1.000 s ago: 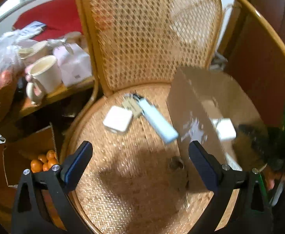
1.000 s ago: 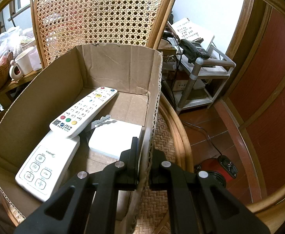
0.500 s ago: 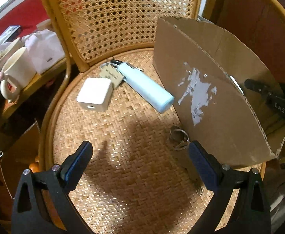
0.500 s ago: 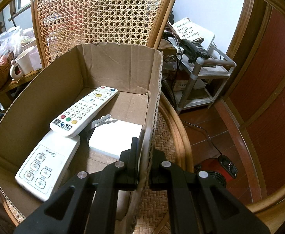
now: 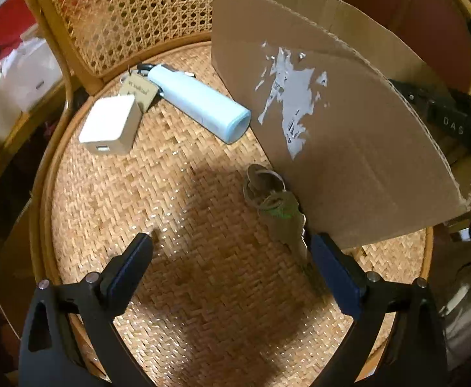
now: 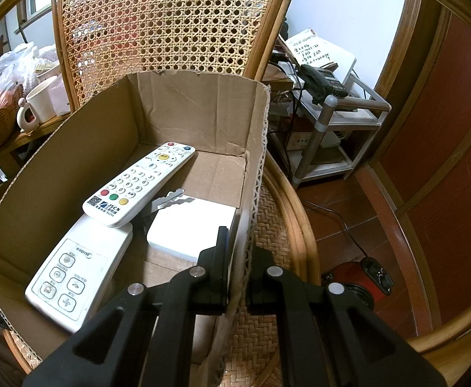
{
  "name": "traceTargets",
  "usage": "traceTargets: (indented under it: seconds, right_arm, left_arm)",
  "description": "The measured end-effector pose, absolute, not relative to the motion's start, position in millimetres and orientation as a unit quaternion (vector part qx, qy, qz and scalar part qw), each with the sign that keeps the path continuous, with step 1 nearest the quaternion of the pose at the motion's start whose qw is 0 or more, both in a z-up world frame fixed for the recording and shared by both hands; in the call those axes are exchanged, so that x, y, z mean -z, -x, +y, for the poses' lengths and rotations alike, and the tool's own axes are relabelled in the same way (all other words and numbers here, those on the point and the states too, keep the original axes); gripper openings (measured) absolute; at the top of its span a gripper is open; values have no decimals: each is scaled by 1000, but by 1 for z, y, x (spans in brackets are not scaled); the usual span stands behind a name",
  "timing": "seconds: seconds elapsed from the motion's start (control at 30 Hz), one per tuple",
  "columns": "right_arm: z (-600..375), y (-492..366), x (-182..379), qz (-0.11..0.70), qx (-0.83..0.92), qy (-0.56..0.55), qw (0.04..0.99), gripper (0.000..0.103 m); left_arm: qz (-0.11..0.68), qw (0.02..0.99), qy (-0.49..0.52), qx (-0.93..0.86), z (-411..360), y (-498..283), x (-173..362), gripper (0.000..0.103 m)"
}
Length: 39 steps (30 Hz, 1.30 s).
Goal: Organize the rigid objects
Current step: 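Move the left tool down toward the single key on the seat, then grasp the key by its ring with the left gripper and lift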
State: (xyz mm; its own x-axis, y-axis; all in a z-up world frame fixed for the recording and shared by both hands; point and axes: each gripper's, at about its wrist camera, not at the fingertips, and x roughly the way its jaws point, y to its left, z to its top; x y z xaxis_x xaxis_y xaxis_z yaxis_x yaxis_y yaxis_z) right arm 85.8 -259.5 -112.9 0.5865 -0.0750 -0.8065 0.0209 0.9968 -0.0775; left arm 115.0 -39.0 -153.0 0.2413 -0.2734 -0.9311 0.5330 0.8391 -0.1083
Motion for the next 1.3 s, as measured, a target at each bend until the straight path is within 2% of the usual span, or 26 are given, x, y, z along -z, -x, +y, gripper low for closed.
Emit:
traceTargets:
  seconds: [0.37,0.43,0.57,1.0,1.03,1.17,1.3]
  right_arm:
    - [-260,-86,113,454,27,30,890,9]
    - [-260,-86,113,454,27,30,890,9]
    - [-260,-86,113,454,27,30,890,9]
    - [-260,-86,113,454,28,30,890,9]
    - [-260,-86,113,454,28,30,890,9]
    - [-260,-86,113,454,27,29,890,9]
    - [-260,-85,113,454,28,30,890,9]
  left_arm:
    - [565,759,-172,273,-58,-106,166,98]
    - [565,760,-184,263,-64,-105,168,101]
    - [562,760,-196,262,-69,-108,169,102]
    - [552,789,-184,200,-49,-122,162,100]
    - [549,789,-182,206,-51,-122,162,98]
    - [554,787,-149,227,-48,-125,160,76]
    - [529,805,-160,218,-52,-125,158,75]
